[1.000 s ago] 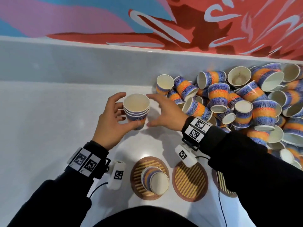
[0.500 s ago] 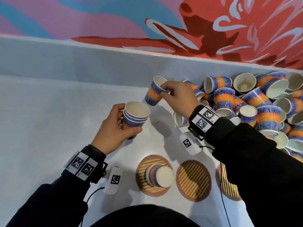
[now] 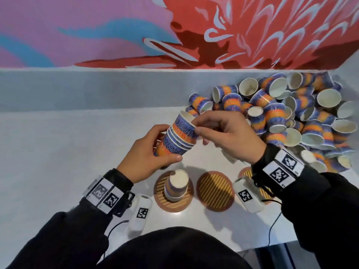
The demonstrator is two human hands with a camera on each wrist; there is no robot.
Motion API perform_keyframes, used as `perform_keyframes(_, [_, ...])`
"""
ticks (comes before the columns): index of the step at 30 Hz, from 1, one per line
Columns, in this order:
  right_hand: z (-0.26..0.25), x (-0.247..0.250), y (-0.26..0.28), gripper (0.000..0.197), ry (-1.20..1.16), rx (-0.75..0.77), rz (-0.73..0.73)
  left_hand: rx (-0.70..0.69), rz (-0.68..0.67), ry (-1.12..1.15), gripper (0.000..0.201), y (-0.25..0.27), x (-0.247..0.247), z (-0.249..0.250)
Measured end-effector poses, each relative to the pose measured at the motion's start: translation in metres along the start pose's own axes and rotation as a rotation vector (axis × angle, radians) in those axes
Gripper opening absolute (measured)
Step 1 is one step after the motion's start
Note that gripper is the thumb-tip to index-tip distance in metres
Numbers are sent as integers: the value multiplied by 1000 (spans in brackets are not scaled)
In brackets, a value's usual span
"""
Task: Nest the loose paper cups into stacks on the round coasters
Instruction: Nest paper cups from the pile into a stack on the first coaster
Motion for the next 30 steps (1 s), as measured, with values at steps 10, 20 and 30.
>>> perform_keyframes(10, [-3, 20, 44, 83, 60, -60, -111, -151, -46, -85, 76, 30, -14, 40])
perform_keyframes(20, [10, 17, 68, 70, -128, -113, -67, -177, -26, 5, 81, 53, -3, 50])
perform_keyframes(30, [25, -14, 65, 75, -265, -192, -15, -189, 252, 118, 68, 53, 34, 67])
Point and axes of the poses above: each hand's wrist, its own y-axis away from the middle knuckle, its own x-axis out of the back of the hand, z = x × y, the point moved 5 cm from there along -y, towards the middle knuckle, and after that the axes turned 12 degrees about z, right-handed, at the moved point
